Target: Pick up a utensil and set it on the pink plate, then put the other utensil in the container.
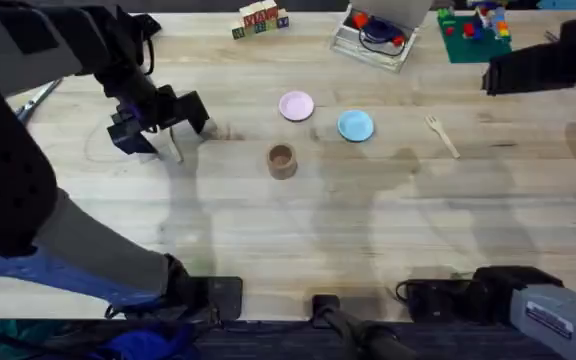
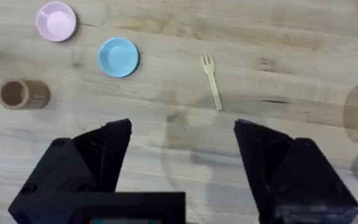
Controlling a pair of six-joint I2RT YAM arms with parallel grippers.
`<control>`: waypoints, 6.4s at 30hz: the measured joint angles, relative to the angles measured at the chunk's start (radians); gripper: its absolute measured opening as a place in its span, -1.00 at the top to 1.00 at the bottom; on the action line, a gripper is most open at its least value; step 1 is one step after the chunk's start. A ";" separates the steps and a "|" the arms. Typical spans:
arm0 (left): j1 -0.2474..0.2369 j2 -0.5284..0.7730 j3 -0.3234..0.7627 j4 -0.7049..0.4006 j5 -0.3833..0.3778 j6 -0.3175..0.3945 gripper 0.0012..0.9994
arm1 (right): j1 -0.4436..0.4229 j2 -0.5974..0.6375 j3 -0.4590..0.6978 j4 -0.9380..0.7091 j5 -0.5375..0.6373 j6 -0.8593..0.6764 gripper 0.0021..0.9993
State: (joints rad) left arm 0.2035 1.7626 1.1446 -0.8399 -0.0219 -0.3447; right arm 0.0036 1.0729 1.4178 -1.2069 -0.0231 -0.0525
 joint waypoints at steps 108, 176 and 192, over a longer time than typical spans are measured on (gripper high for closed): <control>-0.545 0.103 0.646 -0.343 0.083 0.188 0.92 | 0.000 0.000 0.000 0.001 0.000 0.000 -0.99; -0.605 0.383 0.681 -0.211 0.086 0.180 0.92 | 0.000 0.000 0.000 0.001 0.000 0.000 -0.99; -0.605 0.383 0.676 -0.192 0.086 0.180 0.92 | 0.000 0.000 0.000 0.001 0.000 0.000 -0.99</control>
State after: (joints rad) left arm -0.4015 2.1460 1.8202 -1.0321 0.0639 -0.1650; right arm 0.0036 1.0725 1.4181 -1.2060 -0.0231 -0.0525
